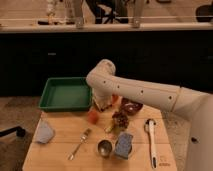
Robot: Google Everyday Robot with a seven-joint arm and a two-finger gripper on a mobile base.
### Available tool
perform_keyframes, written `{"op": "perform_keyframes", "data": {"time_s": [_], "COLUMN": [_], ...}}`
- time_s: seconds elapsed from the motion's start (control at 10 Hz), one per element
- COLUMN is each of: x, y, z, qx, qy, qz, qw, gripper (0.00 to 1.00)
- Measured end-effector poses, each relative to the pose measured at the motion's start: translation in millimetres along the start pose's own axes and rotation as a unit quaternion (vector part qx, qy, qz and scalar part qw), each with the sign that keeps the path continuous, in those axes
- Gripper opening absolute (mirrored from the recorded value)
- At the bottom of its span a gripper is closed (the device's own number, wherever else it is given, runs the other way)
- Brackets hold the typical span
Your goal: Place eraser in purple bowl
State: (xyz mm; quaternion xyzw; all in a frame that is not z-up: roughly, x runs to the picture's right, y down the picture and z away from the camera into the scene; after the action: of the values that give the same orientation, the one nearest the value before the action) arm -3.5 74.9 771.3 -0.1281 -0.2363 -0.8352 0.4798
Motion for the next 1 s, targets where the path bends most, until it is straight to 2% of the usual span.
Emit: {"op": "perform_keyframes", "data": {"time_s": [0.6, 1.0], "x": [-13.3, -22.5], "y": [42.1, 52.3], "z": [-11.8, -12.0], "qx": [-0.006, -0.006], "qy": [0.011, 0.013], "qz": [0.048, 0.072], "qw": [0.9988, 0.9973], "gripper": [0.0, 0.0]}}
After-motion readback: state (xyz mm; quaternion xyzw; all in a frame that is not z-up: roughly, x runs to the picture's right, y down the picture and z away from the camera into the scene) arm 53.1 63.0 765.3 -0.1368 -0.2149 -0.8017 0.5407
